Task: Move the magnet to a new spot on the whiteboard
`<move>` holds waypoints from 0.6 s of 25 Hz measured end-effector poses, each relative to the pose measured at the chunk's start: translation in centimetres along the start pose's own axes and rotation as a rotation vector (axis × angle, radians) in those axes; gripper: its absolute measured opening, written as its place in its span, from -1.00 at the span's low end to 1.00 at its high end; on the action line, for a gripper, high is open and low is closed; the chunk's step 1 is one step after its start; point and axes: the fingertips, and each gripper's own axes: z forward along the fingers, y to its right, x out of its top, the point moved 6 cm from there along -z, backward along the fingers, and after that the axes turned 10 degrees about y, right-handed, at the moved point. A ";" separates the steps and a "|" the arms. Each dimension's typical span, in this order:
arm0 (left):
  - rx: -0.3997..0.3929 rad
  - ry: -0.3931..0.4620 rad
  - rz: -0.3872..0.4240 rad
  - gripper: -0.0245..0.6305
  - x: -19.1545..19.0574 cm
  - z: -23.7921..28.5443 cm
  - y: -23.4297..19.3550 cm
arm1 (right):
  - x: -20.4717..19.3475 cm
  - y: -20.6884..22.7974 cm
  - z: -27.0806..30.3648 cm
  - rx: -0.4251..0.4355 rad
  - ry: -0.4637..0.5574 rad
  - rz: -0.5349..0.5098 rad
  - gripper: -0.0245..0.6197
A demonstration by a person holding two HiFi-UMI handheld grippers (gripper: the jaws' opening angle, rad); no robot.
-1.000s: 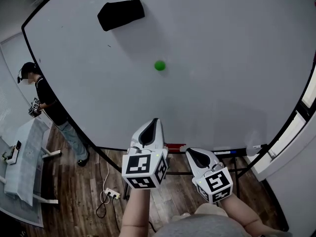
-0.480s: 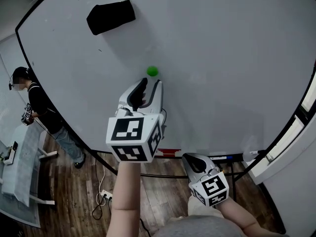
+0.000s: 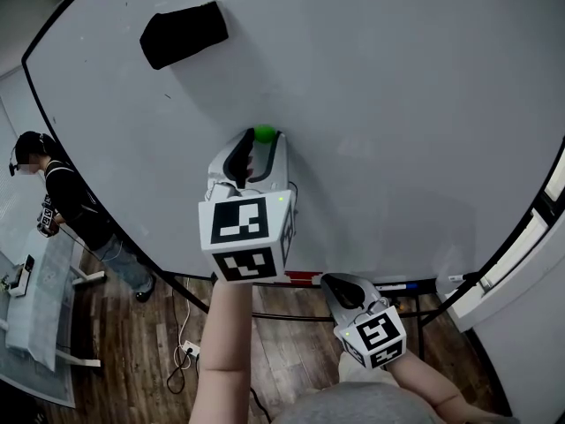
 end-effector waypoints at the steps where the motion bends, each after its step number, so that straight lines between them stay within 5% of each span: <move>1: 0.009 -0.001 0.010 -0.46 0.0 0.0 0.0 | -0.1 0.1 0.1 0.000 -0.001 0.001 -0.92; 15: 0.064 -0.015 0.027 -0.51 -0.6 -0.1 -0.1 | -0.9 0.8 -0.9 -0.054 -0.009 0.024 -0.92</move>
